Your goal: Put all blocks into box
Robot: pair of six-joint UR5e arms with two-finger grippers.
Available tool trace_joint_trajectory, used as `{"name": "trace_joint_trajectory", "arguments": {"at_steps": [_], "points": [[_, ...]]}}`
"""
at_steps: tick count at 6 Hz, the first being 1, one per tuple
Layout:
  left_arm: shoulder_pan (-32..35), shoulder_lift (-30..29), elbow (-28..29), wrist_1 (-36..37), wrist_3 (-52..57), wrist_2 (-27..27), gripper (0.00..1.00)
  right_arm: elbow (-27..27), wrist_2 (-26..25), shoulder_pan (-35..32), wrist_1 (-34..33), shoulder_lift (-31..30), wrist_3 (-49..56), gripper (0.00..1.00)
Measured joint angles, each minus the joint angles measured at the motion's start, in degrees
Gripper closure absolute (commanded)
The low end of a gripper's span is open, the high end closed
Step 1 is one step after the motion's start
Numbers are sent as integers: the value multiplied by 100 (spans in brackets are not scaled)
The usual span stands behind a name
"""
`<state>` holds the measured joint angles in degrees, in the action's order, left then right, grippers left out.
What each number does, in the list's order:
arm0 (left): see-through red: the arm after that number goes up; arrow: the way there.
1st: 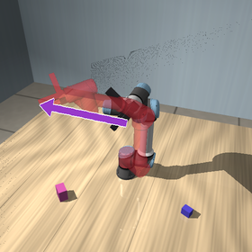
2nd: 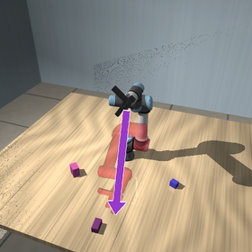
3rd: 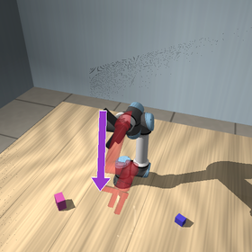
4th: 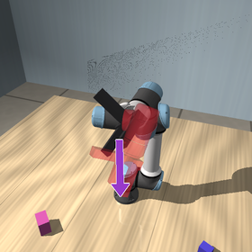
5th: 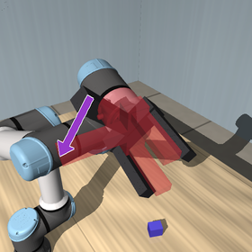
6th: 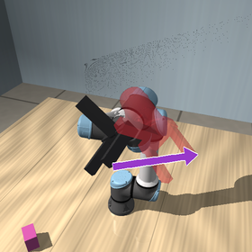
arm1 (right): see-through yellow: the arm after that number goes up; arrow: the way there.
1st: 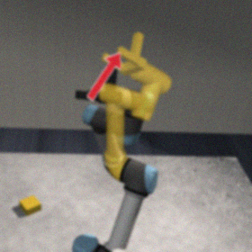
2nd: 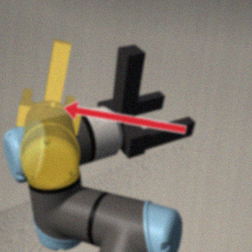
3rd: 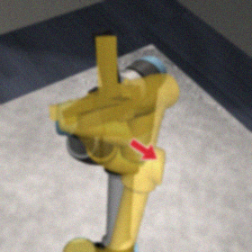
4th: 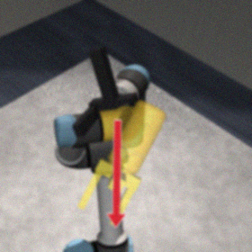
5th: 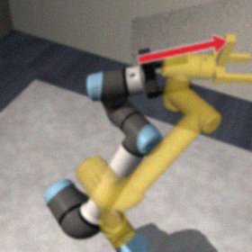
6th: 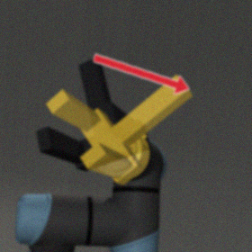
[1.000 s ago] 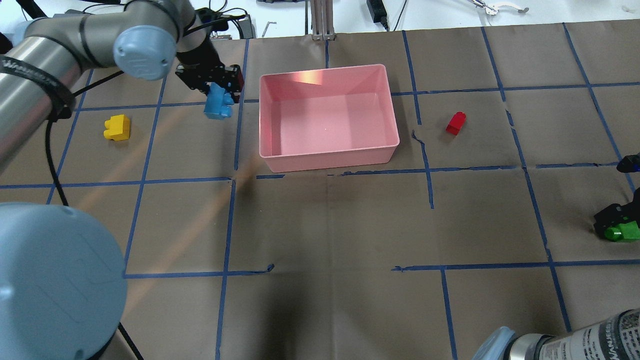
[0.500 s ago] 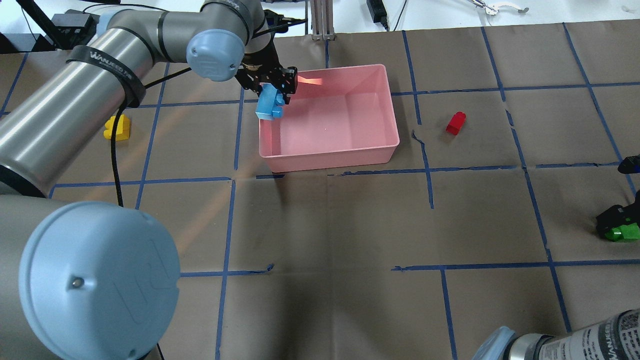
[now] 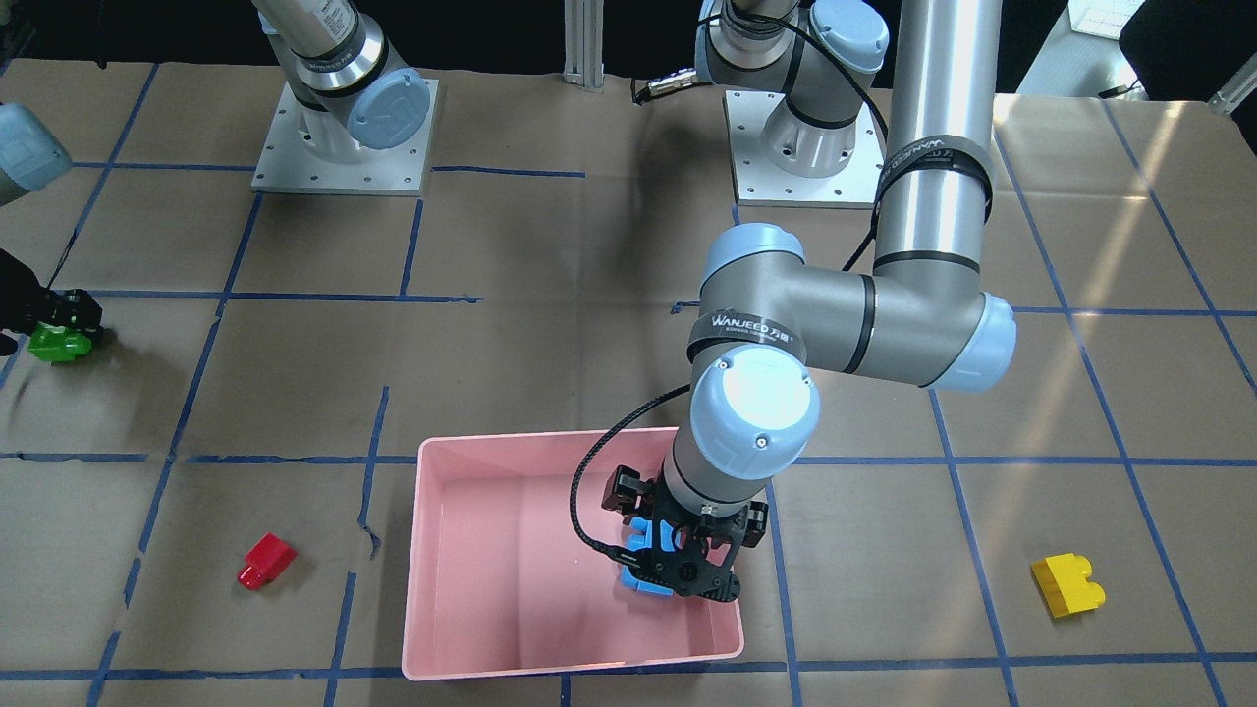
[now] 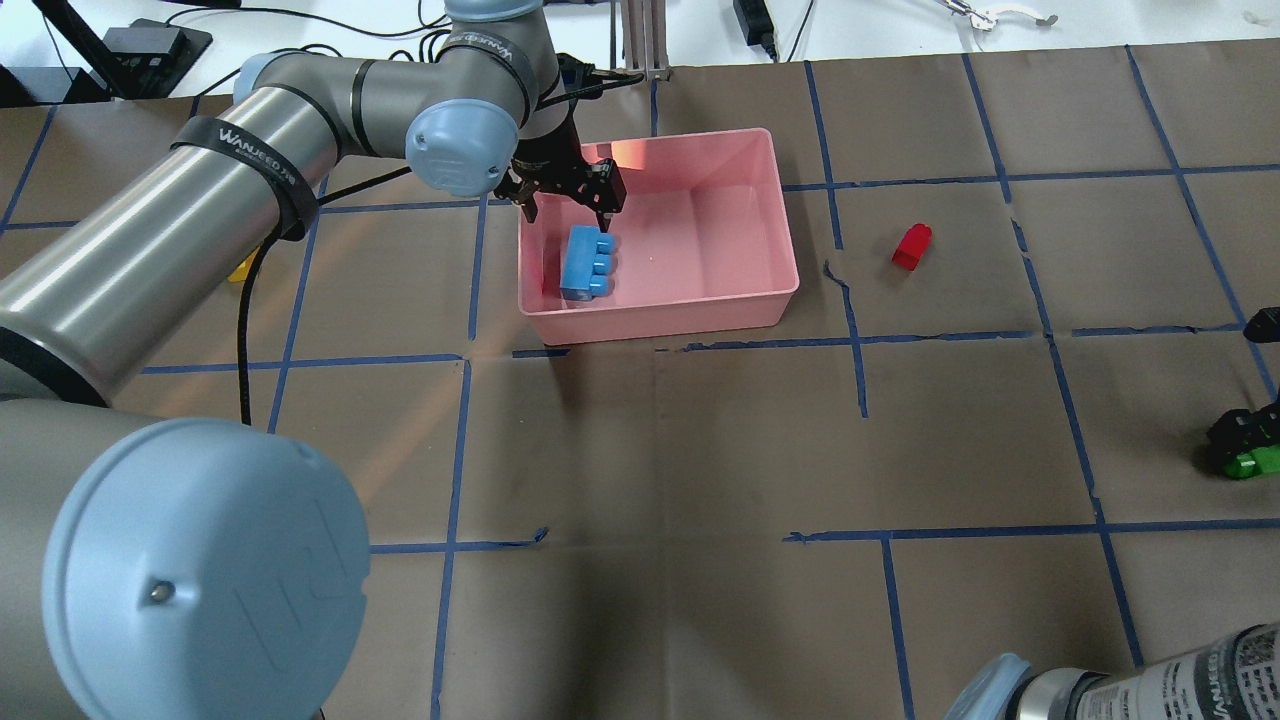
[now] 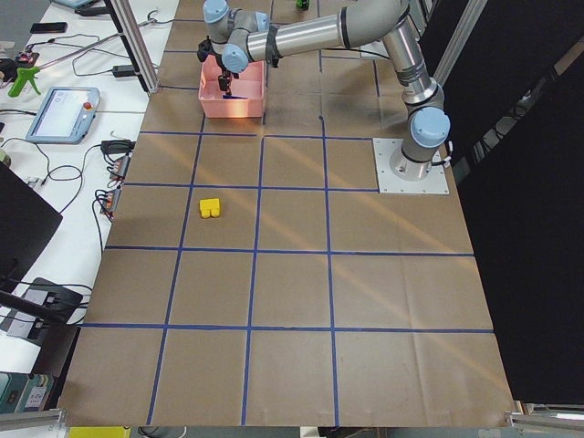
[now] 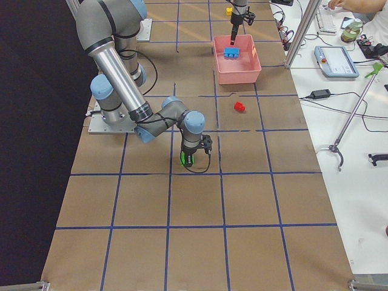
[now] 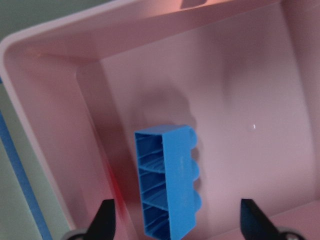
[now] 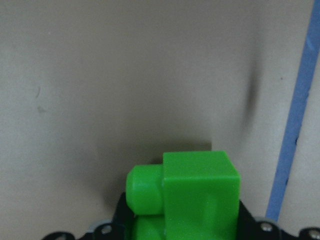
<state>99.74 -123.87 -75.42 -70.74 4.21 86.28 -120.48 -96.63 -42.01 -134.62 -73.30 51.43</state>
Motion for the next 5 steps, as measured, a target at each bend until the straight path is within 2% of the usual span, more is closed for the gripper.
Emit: {"name": "trace_joint_trajectory", "arguments": {"at_steps": [1, 3, 5], "points": [[-281, 298, -33, -218, 21, 77, 1, 4, 3, 0, 9, -36, -4, 78], [-1358, 761, -269, -526, 81, 195, 1, 255, 31, -42, 198, -284, -22, 77], [-2701, 683, -760, -125, 489, 205, 2, 1005, 148, -391, 1055, -537, -431, 76]]}}
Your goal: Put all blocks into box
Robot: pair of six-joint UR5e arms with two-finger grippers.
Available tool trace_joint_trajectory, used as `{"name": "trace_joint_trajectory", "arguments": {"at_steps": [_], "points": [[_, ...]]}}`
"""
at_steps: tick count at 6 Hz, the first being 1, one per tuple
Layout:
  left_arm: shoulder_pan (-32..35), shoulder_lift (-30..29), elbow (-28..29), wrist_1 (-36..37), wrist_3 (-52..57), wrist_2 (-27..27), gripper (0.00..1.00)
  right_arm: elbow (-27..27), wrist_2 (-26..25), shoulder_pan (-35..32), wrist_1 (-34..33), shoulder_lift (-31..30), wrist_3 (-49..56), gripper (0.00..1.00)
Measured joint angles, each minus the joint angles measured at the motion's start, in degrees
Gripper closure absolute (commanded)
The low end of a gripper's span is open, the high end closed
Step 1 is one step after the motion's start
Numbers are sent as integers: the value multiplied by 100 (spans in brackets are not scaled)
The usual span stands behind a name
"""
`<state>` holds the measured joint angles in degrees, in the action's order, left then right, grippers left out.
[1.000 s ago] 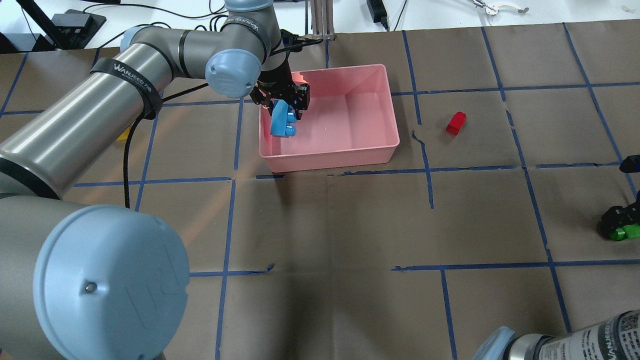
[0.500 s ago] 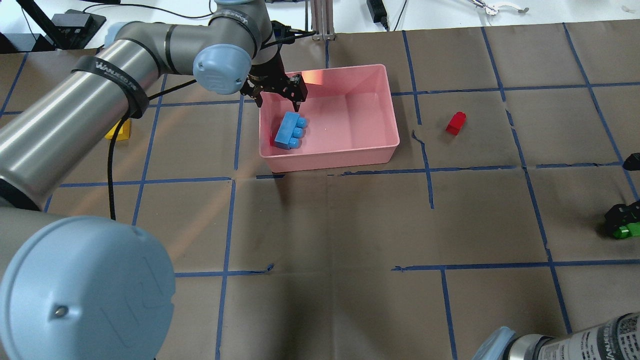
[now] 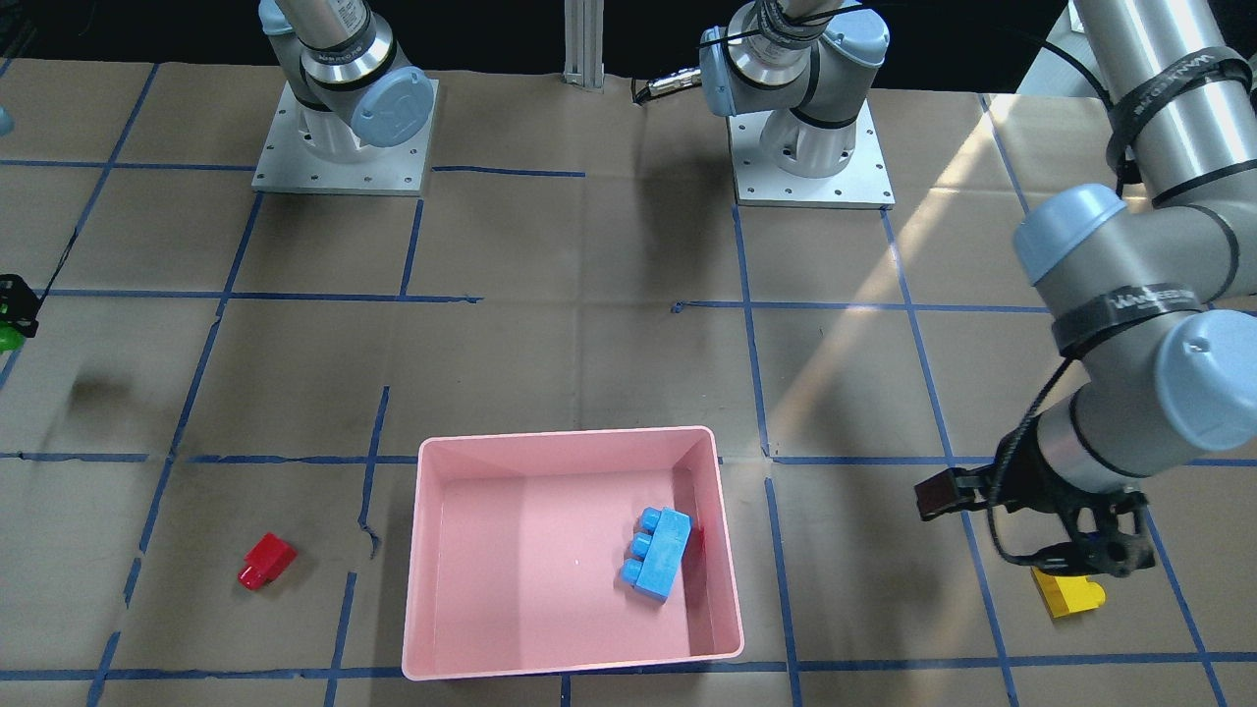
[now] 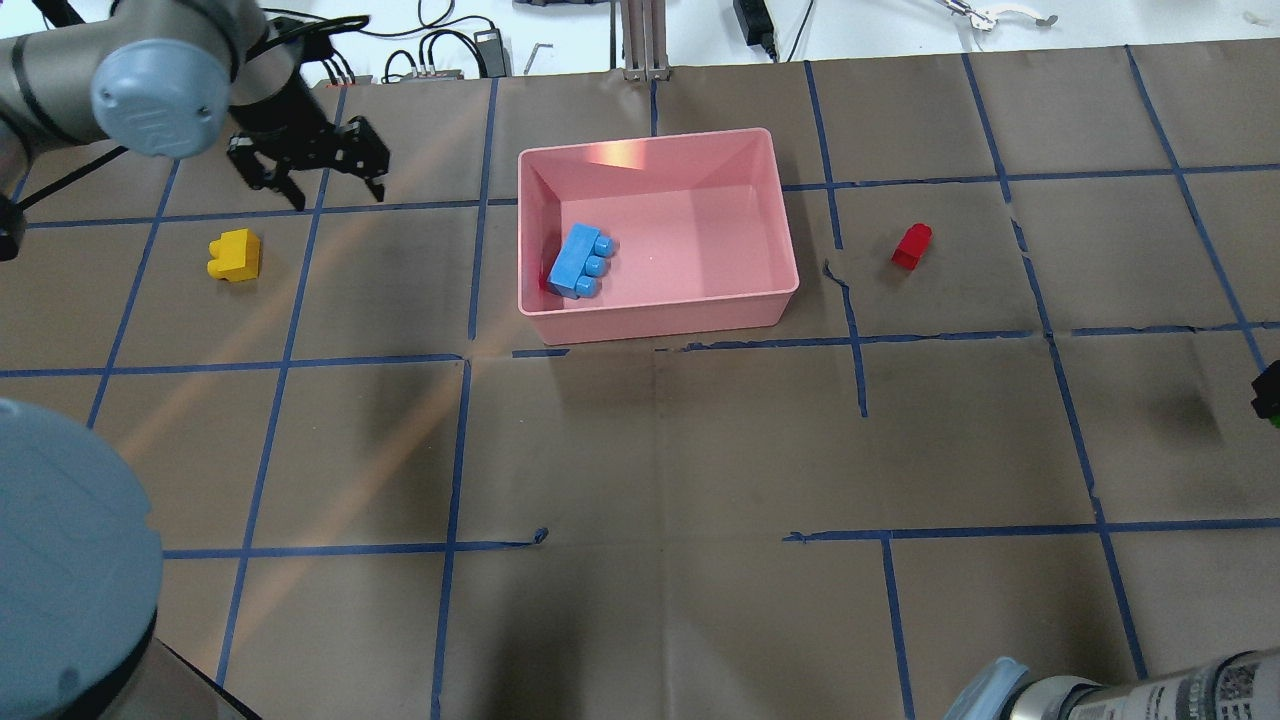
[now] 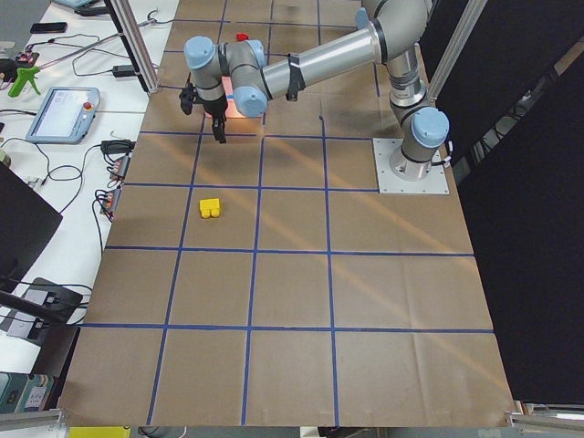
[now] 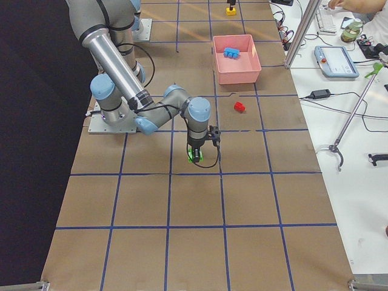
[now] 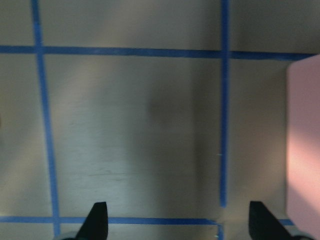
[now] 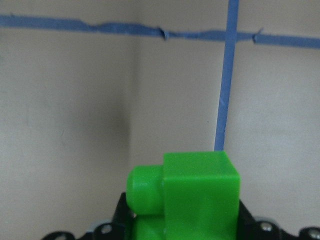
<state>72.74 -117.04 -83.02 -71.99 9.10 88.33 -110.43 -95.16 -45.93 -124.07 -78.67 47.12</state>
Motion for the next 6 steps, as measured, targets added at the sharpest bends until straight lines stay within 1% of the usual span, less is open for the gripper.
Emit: {"name": "trace_joint_trajectory", "arguments": {"at_steps": [1, 2, 3, 5, 6], "points": [[-473, -194, -144, 447, 298, 11, 2, 524, 23, -478, 568, -32, -494, 76], [-805, -500, -156, 902, 638, 30, 2, 1064, 33, -1134, 1140, -35, -1193, 75], [-974, -782, -95, 1254, 778, 60, 2, 1445, 38, -1854, 1471, -20, -1957, 75], [-1043, -1165, -9, 1768, 818, 134, 1, 1828, 154, -3404, 1576, 123, -3798, 74], [-1037, -1257, 3, 1956, 809, 120, 1, 2077, 263, -4126, 1552, 369, -4736, 74]]}}
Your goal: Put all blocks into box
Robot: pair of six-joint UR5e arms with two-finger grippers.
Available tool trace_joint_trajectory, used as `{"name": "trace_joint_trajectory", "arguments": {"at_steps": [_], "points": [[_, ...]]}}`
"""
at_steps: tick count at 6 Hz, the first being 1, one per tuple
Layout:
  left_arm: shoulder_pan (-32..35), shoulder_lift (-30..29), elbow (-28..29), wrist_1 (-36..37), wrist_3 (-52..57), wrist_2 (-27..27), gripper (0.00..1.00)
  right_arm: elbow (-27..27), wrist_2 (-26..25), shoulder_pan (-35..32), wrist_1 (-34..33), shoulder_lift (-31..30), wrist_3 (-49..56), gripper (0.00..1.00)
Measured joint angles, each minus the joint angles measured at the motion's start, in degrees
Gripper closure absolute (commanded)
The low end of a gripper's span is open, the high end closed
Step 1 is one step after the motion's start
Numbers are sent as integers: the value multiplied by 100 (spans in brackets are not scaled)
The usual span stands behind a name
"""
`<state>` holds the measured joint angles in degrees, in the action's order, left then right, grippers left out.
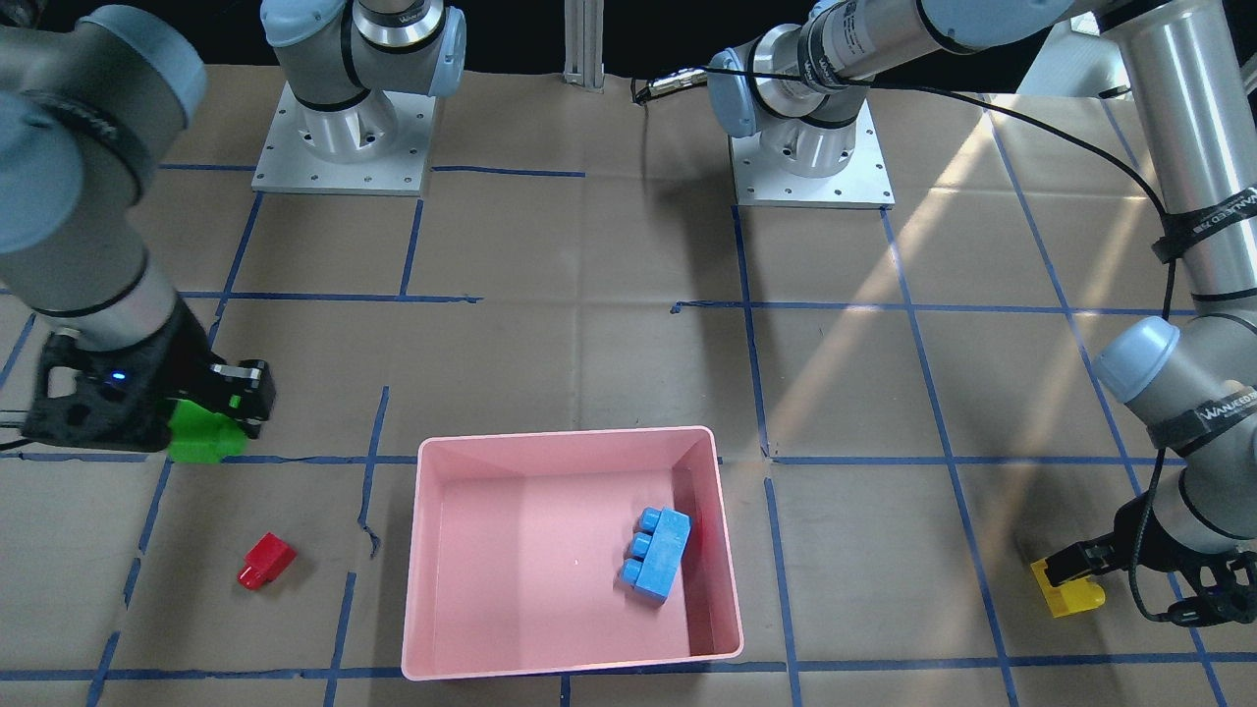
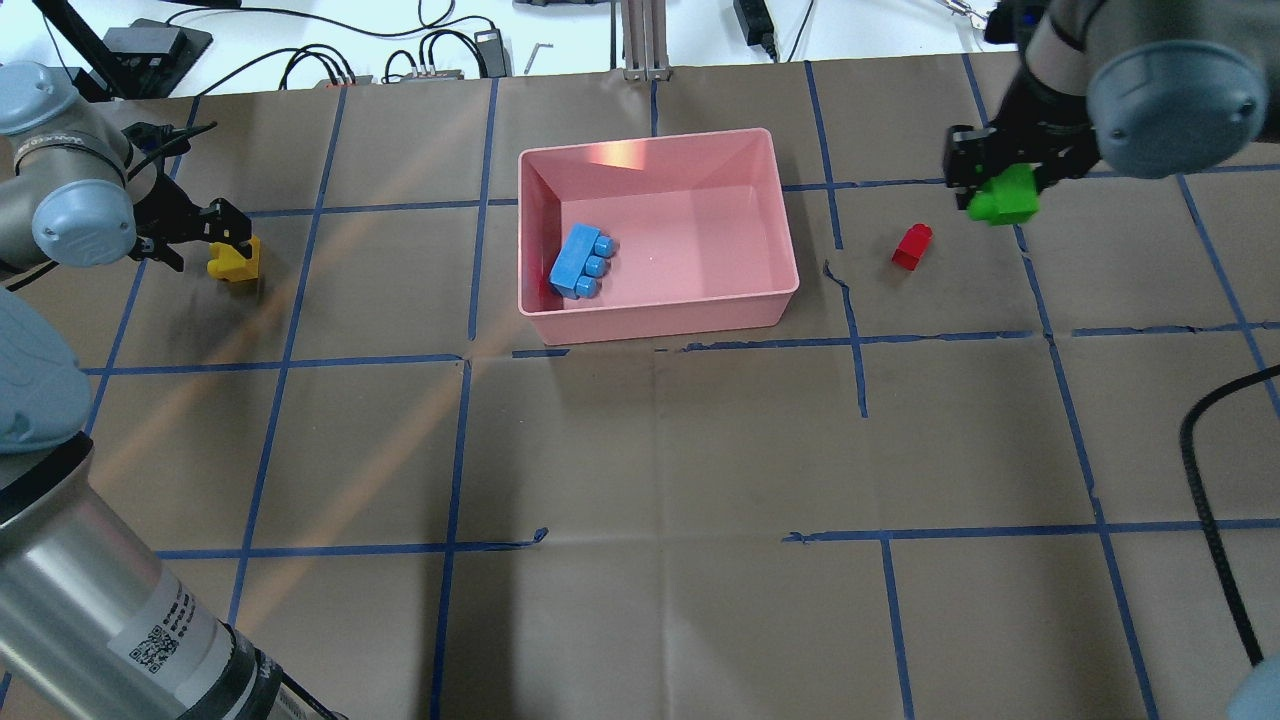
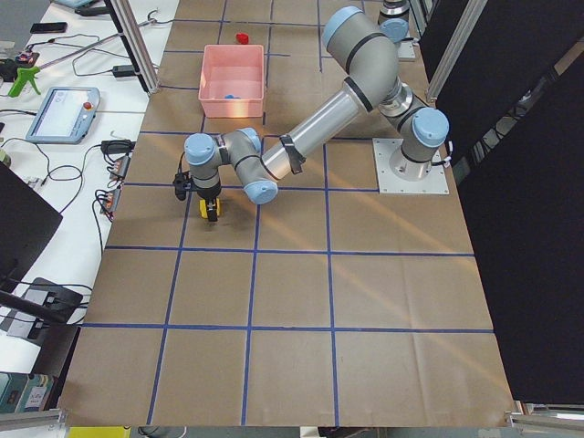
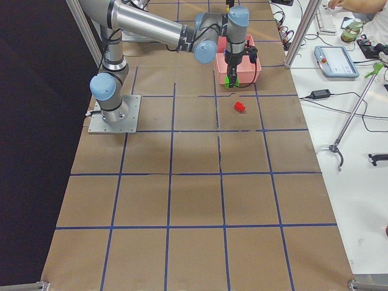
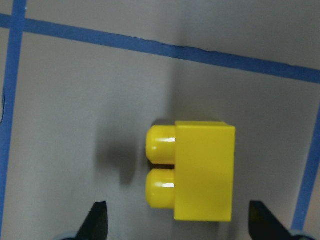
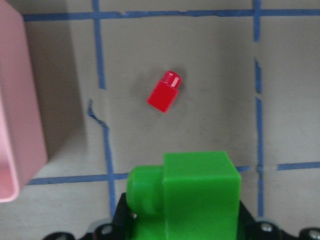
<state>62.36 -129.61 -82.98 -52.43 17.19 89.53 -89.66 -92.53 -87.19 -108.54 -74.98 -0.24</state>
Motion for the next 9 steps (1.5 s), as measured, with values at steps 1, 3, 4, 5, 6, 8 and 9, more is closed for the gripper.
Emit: {"name": "trace_joint_trajectory", "arguments": {"at_steps": [1, 3, 4, 5, 6, 8, 9], "points": [[14, -34, 0, 78, -12, -18, 1, 350, 43, -636, 0, 394, -791, 74], [25, -85, 0, 113, -13, -31, 25, 710, 293, -1286, 10, 1278, -1436, 73], [26, -101, -11, 109, -5, -32, 49, 745, 503, -1361, -27, 1532, -1491, 19], [28, -105, -19, 102, 4, -32, 78, 757, 608, -1385, -91, 1665, -1505, 1], [30, -98, -32, 91, 16, -33, 89, 780, 676, -1390, -206, 1702, -1516, 1], [54, -17, -47, 48, 42, -30, 90, 1221, 704, -1358, -142, 1672, -1504, 1], [233, 146, -34, -52, 31, -20, 90, 1572, 673, -1250, 102, 1666, -1318, 1]]}}
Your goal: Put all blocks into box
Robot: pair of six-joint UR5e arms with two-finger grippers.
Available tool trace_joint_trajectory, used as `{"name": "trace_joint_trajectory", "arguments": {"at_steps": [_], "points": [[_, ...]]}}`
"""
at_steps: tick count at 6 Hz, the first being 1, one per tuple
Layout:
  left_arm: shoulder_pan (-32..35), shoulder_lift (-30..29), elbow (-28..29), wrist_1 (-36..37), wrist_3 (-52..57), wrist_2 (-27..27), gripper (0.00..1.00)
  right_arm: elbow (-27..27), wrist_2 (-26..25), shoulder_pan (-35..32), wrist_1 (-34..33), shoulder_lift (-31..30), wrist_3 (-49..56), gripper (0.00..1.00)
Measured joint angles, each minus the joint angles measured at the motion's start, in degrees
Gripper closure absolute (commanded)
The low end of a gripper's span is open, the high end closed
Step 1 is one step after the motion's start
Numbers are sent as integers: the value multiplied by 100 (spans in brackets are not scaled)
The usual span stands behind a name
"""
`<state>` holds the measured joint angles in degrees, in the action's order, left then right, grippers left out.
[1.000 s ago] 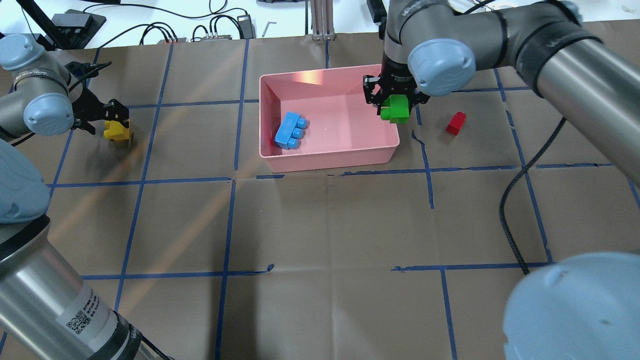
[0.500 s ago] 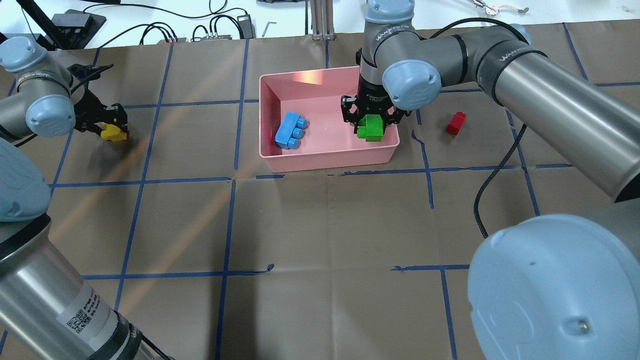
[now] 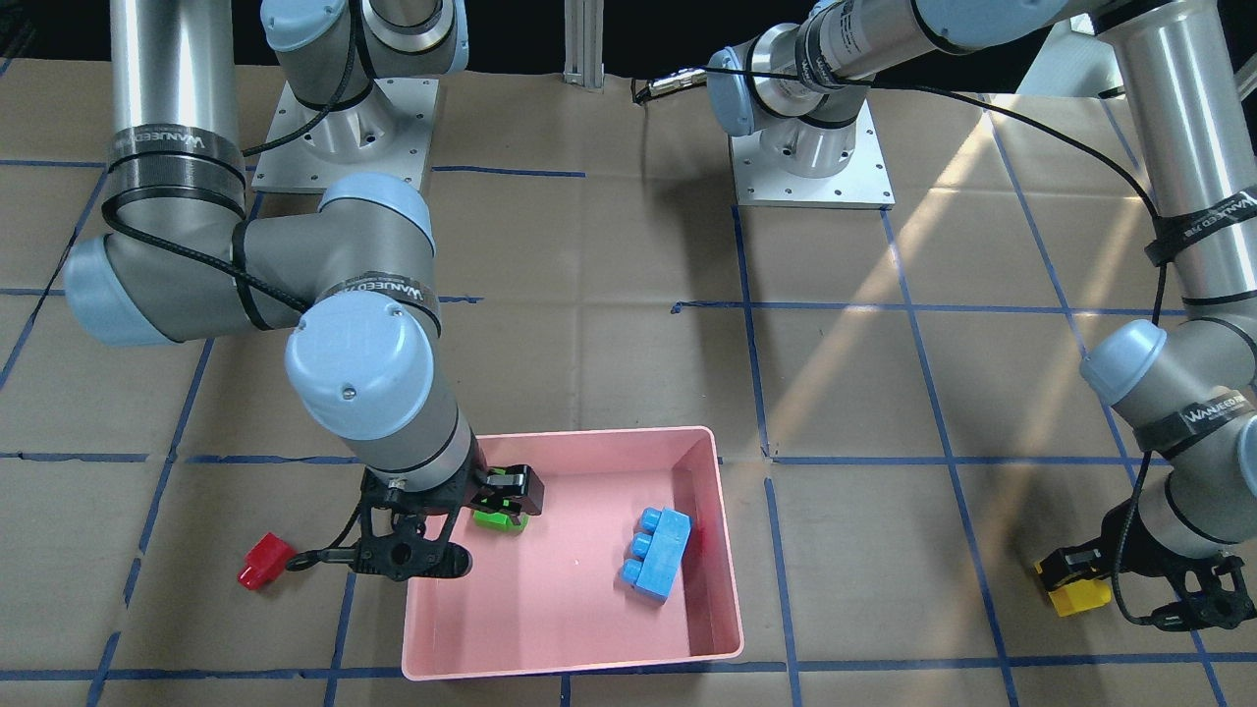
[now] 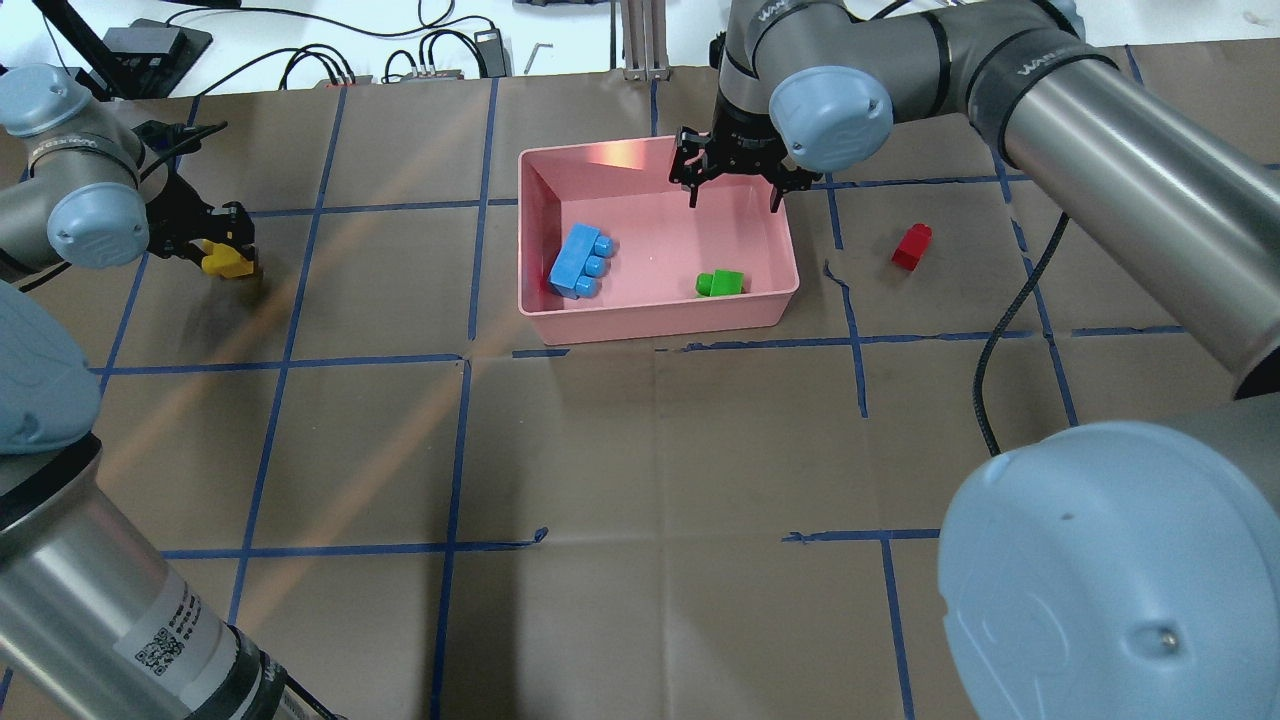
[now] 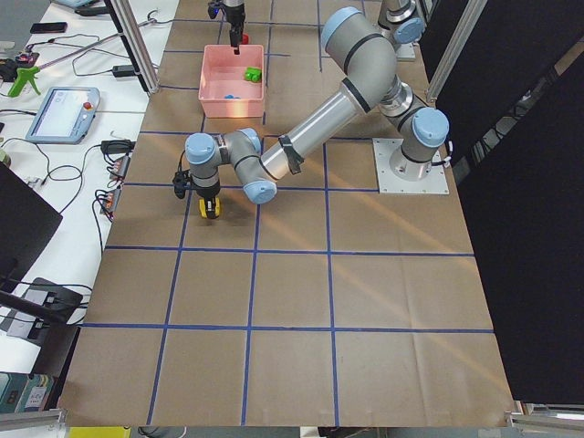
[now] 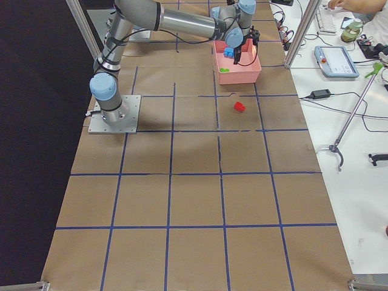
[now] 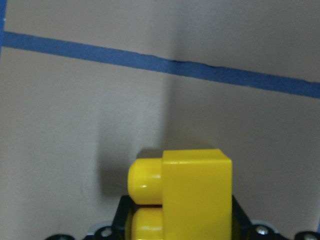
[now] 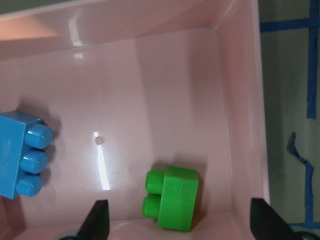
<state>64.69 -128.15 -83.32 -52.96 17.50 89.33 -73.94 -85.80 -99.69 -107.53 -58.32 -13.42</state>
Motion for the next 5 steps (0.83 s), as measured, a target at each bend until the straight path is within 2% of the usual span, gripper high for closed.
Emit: {"name": "trace_joint_trajectory", "arguments": {"at_steps": [2, 5], "points": [[1109, 459, 50, -442, -61, 13, 90, 285, -17, 615, 160, 24, 766, 1], [3187, 669, 302, -548, -567, 42, 88, 37, -37, 1691, 130, 135, 2318, 1]]}}
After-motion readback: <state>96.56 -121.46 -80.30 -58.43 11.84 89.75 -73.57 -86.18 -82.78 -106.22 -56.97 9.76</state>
